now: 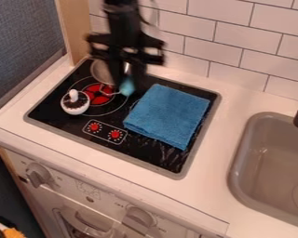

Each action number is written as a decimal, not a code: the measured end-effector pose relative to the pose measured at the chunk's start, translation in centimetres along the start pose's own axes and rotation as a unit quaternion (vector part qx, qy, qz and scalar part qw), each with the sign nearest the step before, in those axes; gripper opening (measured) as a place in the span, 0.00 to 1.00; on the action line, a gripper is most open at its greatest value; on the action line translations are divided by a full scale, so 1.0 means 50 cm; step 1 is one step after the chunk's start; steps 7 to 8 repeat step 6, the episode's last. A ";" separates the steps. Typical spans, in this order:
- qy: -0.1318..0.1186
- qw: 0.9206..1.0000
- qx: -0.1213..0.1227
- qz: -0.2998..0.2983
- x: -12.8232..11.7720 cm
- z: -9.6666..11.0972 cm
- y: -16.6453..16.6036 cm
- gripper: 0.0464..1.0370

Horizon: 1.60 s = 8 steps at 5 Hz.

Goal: Put the blue spoon on the cloth

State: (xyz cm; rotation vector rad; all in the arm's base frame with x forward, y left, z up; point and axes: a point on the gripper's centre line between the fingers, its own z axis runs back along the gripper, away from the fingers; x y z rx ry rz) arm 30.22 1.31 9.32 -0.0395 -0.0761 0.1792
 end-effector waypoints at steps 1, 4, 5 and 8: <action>0.011 1.000 0.015 0.004 -0.013 -0.027 -0.025 0.29; 0.051 0.998 0.028 -0.035 -0.029 -0.082 -0.031 0.67; 0.052 0.998 0.016 -0.040 -0.027 -0.080 -0.030 0.94; 0.047 0.998 0.007 -0.040 -0.026 -0.065 -0.019 0.97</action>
